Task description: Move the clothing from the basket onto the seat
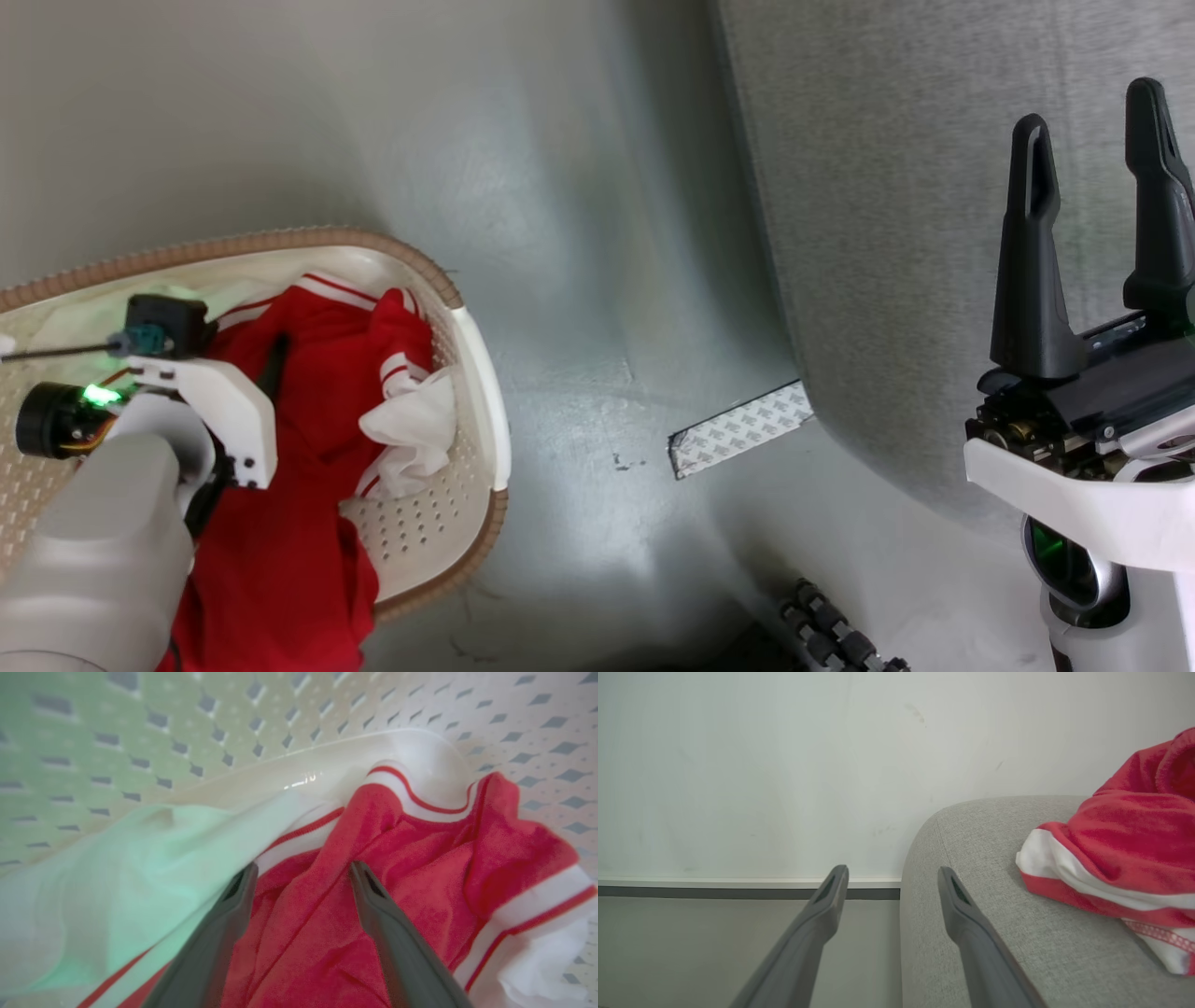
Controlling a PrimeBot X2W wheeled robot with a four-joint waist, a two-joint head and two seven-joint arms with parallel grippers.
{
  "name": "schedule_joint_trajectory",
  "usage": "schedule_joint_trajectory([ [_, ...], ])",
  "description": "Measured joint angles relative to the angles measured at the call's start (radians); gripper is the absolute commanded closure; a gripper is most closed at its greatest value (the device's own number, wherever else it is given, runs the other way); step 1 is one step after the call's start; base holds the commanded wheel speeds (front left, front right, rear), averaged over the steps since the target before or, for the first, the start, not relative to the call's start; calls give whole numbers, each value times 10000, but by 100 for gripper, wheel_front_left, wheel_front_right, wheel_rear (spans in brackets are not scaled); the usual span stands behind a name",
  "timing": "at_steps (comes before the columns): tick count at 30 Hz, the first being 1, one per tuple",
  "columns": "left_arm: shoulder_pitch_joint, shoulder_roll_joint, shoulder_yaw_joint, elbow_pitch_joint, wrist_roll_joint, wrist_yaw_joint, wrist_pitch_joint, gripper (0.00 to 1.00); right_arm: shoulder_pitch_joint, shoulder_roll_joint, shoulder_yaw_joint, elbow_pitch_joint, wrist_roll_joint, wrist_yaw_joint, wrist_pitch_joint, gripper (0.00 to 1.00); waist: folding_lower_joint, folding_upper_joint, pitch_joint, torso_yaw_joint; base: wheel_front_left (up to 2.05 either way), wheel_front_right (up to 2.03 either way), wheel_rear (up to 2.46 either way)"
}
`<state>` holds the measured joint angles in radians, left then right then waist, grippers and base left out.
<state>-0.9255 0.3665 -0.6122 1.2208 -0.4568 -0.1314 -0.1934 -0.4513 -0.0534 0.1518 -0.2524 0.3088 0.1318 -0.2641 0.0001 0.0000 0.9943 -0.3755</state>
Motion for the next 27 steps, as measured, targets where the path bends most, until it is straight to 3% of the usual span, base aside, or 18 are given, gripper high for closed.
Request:
schedule_joint_trajectory([
  [9, -92, 125, -1488, -416, -525, 0, 1151, 0, 10, 4, 148, -268, -276, 0, 0, 0, 0, 0, 218, 323, 7, 7, 7],
  [10, -93, 171, -1641, -497, -685, 0, 1267, 5, 13, 4, 151, -272, -278, 0, 0, 0, 0, 0, 223, 339, 2, 2, 2],
  [11, -93, 232, -1781, -573, -782, 0, 1381, 60, 17, 4, 151, -278, -282, 0, 0, 0, 0, 0, 224, 350, 3, 3, 3],
  [12, -93, 290, -1919, -646, -905, 0, 1442, 100, 18, 4, 150, -278, -291, 0, 0, 0, 0, 0, 221, 357, 4, 4, 4],
  [20, -135, 690, -2897, -1049, -1933, 0, 1557, 100, 6, 4, 138, -284, -366, 0, 0, 0, 0, 0, 162, 374, 0, 0, 0],
  [27, -75, 711, -3350, -1037, -2625, 0, 882, 100, -145, 6, 69, -163, -364, 0, 0, 0, 0, 0, -348, 416, 0, 0, 0],
])
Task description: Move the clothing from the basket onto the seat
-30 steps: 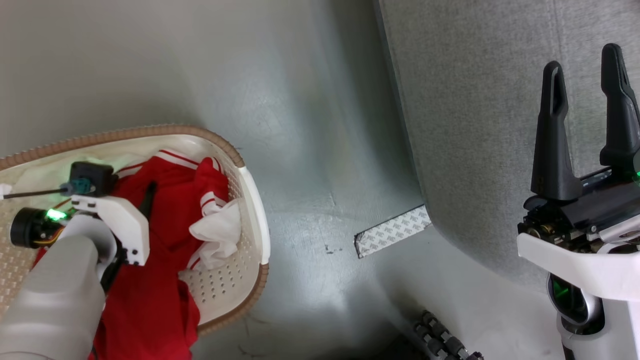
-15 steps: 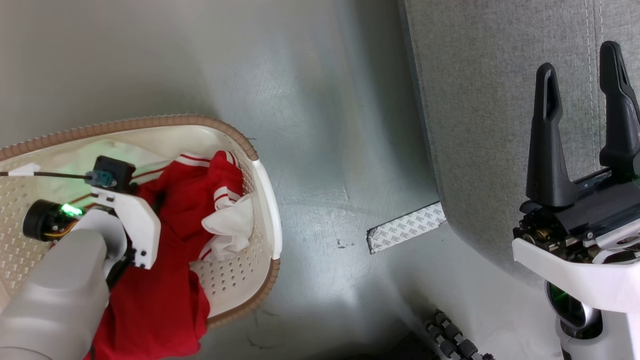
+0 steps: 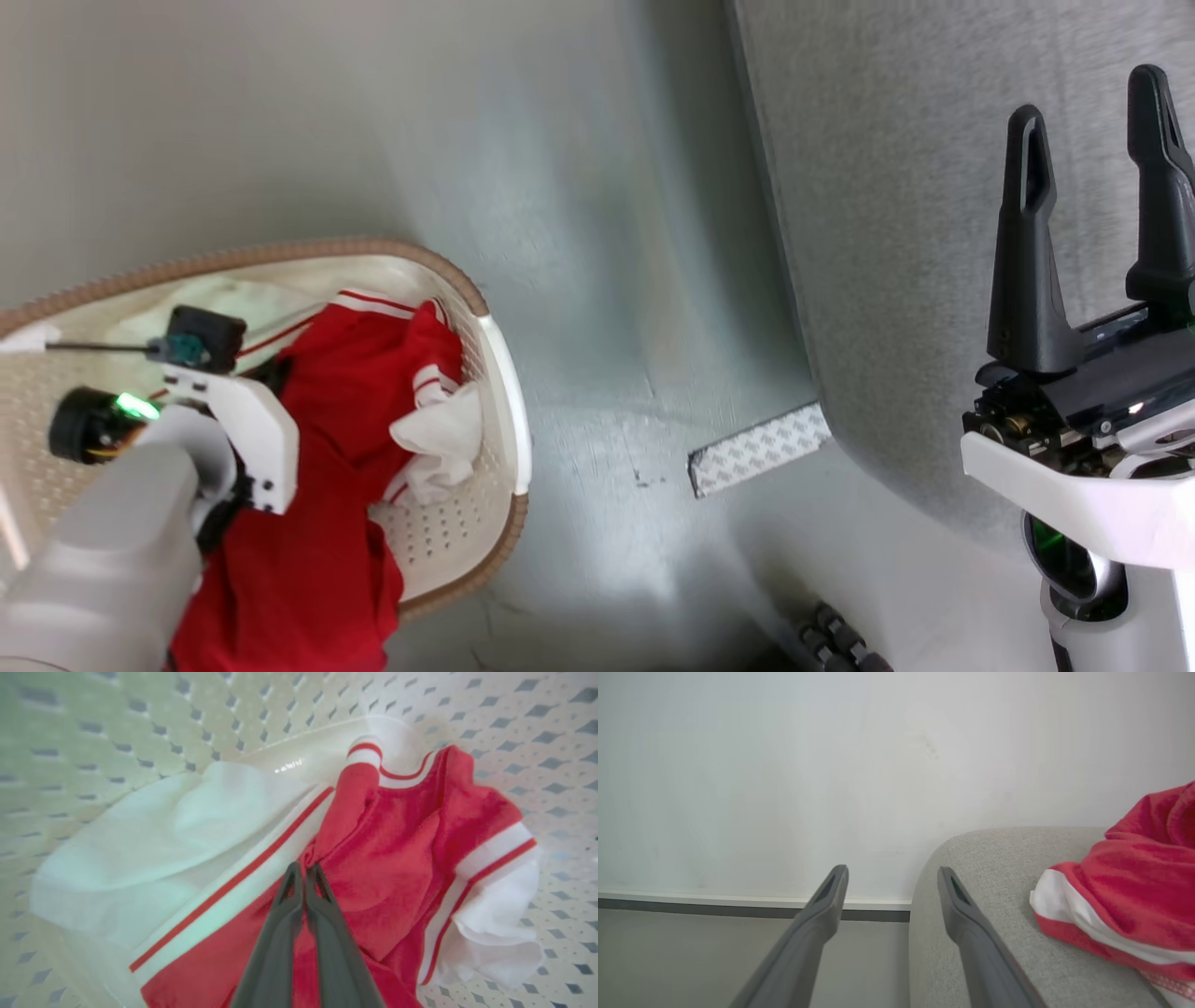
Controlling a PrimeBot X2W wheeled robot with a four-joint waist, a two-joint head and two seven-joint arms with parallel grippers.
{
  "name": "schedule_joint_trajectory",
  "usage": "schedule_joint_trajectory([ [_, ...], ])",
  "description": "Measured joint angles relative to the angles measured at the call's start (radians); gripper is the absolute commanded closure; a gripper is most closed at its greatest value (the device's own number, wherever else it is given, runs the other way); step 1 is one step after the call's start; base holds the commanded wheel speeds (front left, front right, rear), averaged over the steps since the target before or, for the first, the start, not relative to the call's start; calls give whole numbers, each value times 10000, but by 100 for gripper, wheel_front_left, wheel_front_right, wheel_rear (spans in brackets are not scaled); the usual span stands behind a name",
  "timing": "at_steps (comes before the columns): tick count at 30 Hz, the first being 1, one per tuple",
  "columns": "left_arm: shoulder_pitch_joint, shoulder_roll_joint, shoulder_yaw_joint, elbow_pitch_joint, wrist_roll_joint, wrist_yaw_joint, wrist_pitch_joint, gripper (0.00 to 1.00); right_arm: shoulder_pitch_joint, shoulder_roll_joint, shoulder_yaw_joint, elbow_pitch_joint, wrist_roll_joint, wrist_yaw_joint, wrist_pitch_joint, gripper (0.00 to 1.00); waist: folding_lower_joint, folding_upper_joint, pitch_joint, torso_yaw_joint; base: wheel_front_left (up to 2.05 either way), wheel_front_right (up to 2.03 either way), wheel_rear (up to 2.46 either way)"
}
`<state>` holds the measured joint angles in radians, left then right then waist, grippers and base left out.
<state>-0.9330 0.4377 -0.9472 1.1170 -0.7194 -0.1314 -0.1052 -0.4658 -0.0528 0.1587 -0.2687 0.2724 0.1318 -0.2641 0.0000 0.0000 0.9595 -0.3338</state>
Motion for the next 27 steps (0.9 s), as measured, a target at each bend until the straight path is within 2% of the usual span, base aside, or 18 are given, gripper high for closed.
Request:
schedule_joint_trajectory([
  [7, 552, -543, -322, 61, -625, 0, -1018, 100, -11, 6, -36, 405, -263, 0, -2, 0, -1, 0, -1180, 239, 0, 0, 0],
  [18, 1469, -1218, -667, -514, -1271, 0, -1565, 100, 294, 21, -263, 1233, -554, 0, -2, 0, -2, 0, -3658, 961, 0, 0, 0],
  [23, 1946, -1273, 10, -1482, -1020, 0, -1590, 100, 662, -21, -345, 1601, -583, 0, -2, 0, -2, 0, -4810, 1387, 0, 0, 0],
  [27, 2577, -1321, 750, -2272, -424, 0, -1590, 100, 974, -159, -449, 1818, -462, 0, -2, 0, -3, 0, -5683, 1759, 0, 0, 0],
])
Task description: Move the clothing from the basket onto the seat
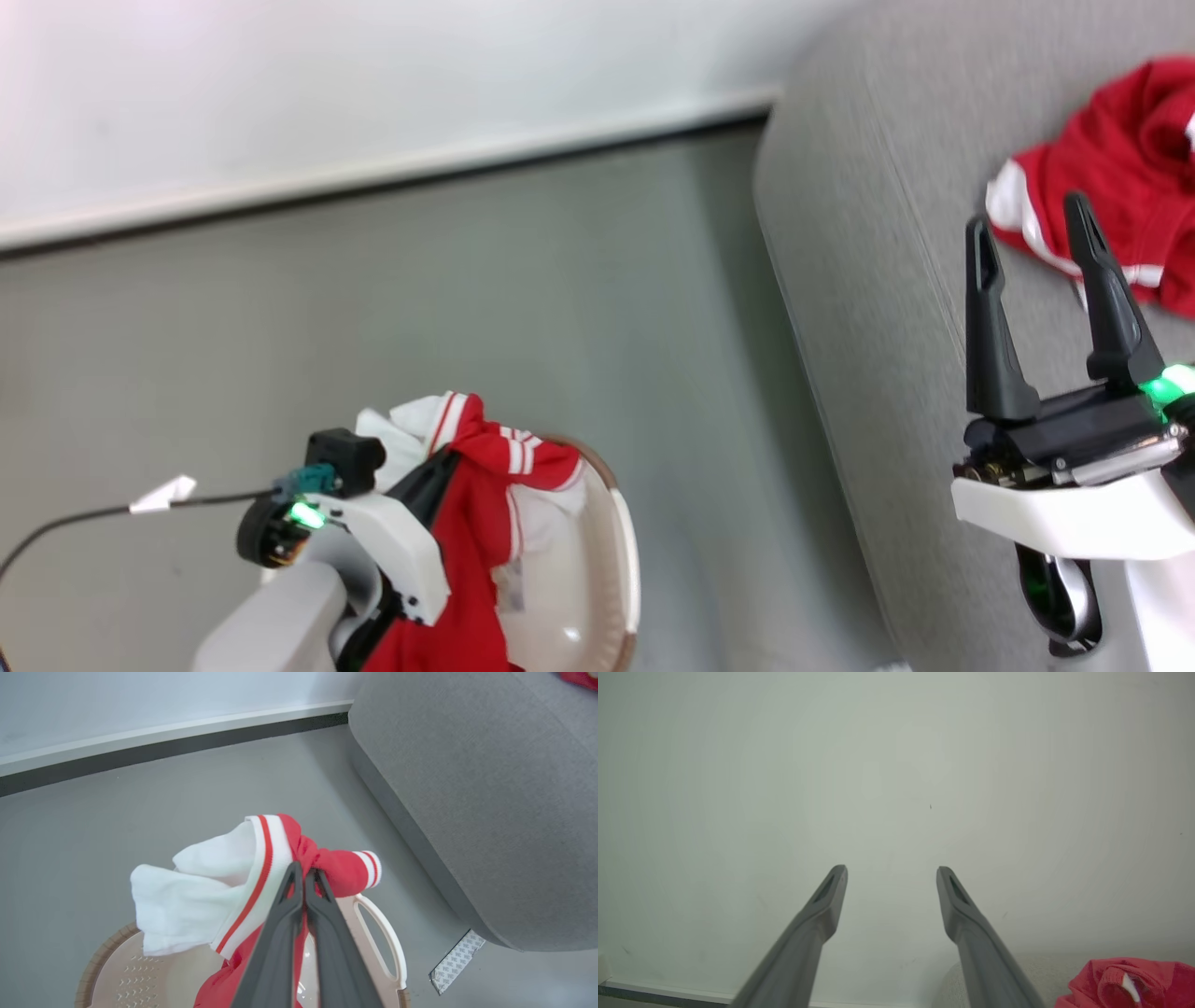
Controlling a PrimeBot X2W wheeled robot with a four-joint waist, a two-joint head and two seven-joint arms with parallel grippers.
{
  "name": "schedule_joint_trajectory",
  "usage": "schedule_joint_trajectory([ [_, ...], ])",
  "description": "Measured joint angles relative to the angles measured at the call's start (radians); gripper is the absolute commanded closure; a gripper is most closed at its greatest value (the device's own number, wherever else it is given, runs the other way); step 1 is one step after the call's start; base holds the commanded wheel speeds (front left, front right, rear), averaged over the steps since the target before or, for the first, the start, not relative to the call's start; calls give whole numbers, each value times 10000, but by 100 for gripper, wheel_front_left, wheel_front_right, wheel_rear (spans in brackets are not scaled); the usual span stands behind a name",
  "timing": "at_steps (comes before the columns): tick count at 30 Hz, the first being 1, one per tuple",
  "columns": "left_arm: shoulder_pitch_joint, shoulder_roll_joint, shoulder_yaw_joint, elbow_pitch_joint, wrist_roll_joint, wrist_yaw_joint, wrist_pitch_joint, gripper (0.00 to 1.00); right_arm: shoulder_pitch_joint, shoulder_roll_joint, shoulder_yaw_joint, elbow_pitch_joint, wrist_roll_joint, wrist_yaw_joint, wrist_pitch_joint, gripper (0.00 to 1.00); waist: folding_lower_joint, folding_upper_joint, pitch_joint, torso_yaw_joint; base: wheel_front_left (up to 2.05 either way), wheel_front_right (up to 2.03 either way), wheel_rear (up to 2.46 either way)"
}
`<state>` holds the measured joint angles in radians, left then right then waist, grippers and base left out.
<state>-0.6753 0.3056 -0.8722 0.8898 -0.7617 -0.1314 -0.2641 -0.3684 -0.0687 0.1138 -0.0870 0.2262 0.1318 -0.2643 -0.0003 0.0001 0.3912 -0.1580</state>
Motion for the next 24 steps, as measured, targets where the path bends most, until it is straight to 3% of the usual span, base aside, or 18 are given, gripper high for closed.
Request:
schedule_joint_trajectory([
  [16, 2534, -474, 3122, -4071, 2554, 0, 0, 100, 1138, -616, -134, 667, 589, 0, 0, 0, -1, 0, -2954, 1424, 0, 0, 0],
  [24, 2899, -686, 3787, -5643, 3018, 0, 0, 100, 1464, -874, -6, 894, 865, 0, 0, 0, 0, 0, -3880, 1948, 0, 0, 0],
])
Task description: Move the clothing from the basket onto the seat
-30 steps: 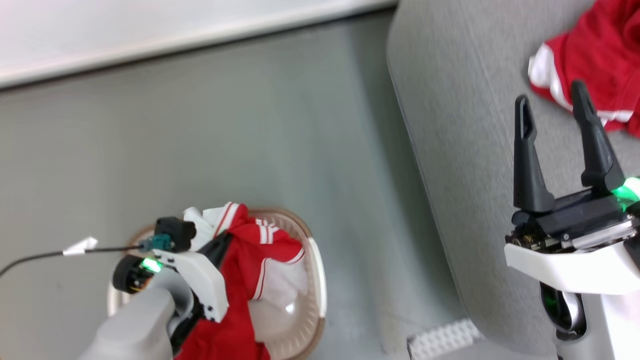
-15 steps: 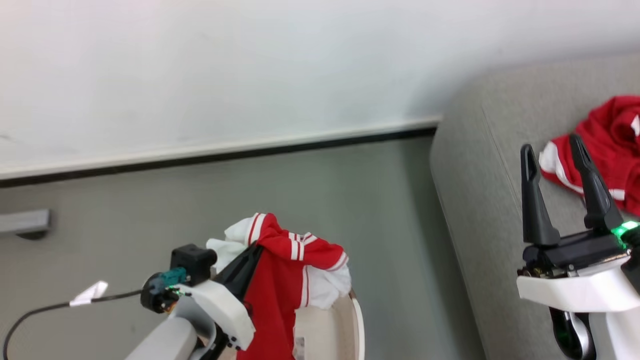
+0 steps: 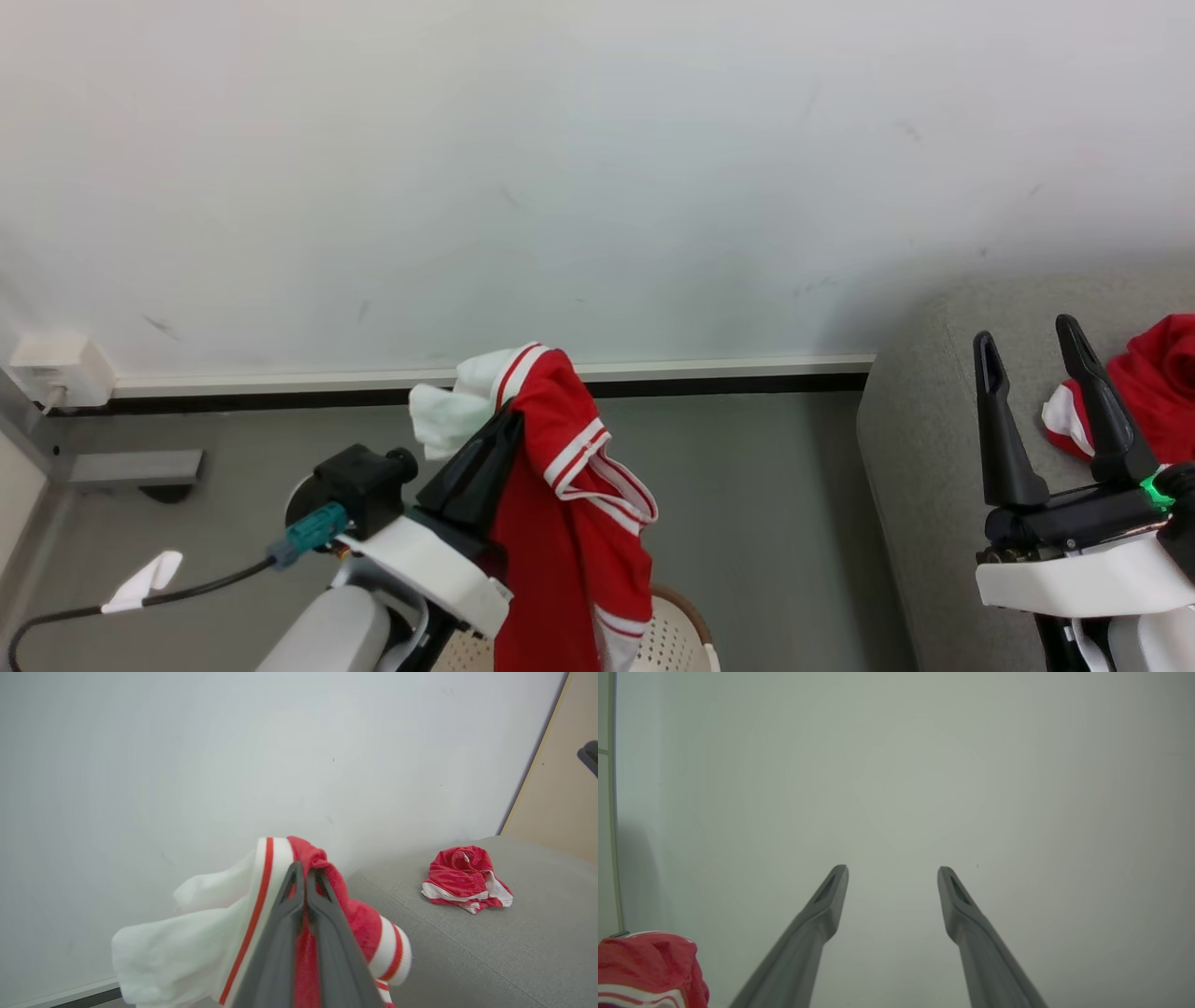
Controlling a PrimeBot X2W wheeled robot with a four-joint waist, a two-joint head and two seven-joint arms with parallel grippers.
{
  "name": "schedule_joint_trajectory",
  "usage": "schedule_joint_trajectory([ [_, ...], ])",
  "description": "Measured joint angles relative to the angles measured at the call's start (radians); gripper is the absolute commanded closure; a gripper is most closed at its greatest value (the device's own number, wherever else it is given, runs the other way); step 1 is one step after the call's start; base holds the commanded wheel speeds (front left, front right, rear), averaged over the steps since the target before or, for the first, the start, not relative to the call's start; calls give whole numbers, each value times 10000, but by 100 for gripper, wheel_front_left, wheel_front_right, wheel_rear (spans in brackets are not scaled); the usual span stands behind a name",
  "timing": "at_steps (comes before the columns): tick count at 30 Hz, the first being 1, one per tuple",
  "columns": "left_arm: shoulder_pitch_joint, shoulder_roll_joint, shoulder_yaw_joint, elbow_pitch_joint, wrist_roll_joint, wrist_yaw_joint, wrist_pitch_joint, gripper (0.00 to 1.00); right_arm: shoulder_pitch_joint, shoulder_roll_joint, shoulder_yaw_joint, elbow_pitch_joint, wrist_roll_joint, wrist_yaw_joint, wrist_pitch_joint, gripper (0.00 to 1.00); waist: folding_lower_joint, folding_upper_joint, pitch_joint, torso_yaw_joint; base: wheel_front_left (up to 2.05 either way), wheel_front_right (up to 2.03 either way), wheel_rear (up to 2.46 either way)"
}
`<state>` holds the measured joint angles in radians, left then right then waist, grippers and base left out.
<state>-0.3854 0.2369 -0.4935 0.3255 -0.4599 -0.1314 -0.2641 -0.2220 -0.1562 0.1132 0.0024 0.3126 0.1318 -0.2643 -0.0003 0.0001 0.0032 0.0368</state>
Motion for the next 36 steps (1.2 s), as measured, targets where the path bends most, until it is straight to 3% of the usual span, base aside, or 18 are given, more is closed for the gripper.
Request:
schedule_joint_trajectory([
  [10, -1001, 12, 182, -1076, 6, 0, 0, 100, 286, -13, 274, 293, 263, 0, 0, 0, 1, 0, -394, 270, 0, 0, 0],
  [24, -1732, -33, 556, -1310, -52, 0, 0, 100, 405, 10, 539, 420, 410, 0, 0, 0, 3, 0, -320, 244, 0, 0, 0],
  [27, -1827, -54, 554, -1277, -50, 0, 0, 100, 401, -31, 915, 428, 594, 0, 0, 0, 3, 0, -322, 248, 0, 0, 0],
  [36, -2307, -178, 454, -826, -81, 0, 0, 100, 306, -343, 3404, 826, 1304, 0, 0, 0, 3, 0, -357, 345, 0, 0, 0],
])
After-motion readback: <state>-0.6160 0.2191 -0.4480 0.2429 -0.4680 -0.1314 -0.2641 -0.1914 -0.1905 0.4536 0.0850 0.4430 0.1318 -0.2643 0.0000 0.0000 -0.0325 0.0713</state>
